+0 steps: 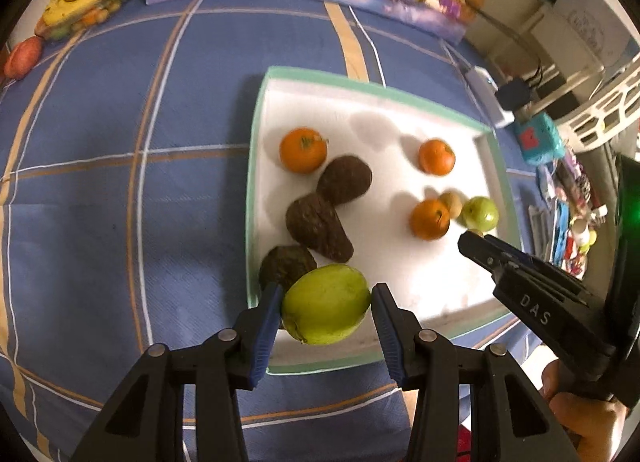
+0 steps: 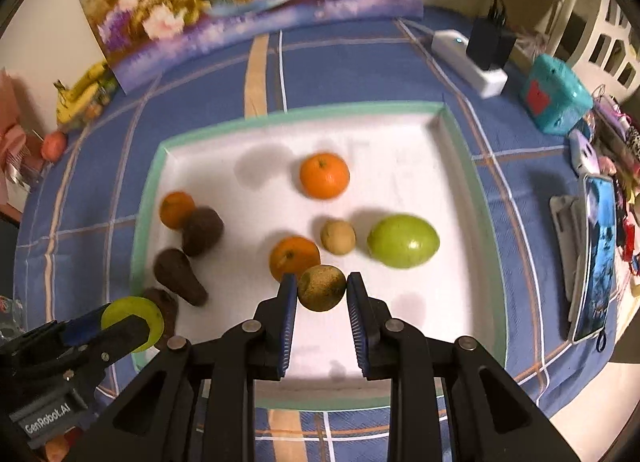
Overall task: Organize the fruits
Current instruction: 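Carry the green fruit and the small brown fruit over the white tray, then open the left gripper to drop the green fruit while the right gripper releases the brown fruit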
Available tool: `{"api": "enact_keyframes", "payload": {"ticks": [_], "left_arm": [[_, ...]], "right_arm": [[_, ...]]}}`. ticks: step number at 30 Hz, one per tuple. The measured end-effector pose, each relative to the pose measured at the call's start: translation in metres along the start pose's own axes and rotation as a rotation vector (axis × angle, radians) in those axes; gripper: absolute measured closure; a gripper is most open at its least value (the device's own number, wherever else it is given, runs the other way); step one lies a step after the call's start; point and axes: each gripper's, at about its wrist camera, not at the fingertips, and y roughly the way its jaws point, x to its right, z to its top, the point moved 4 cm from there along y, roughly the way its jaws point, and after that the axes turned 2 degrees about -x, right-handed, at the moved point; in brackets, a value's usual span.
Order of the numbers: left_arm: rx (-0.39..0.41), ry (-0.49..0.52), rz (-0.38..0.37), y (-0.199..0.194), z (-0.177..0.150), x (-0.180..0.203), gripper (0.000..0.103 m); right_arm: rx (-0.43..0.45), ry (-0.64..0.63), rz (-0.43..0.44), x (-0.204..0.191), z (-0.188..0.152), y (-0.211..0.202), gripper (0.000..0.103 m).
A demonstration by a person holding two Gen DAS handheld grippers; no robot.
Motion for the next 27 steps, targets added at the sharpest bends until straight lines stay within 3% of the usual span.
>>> {"api": "enact_keyframes", "payload": {"ticks": [7,16,27], "left_arm": [[-0.044,0.041,0.031,0.016,-0.008,0.008,0.055],[-0.038,0.069,0.049,0.016,-0.011,0.009,0.054],[-0.039,0.075,0.059,0.017,-0.009,0.010,0.054]], "right_arm": [[-0.040,0.001,-0.019,0.003,-0.006,0.013,0.076],[-0.103,0.012,-0.021,0.007,-0.012,0.032,0.076],[-0.103,0.016,-0.023,0.010,-0.013,0.033,0.076]]}}
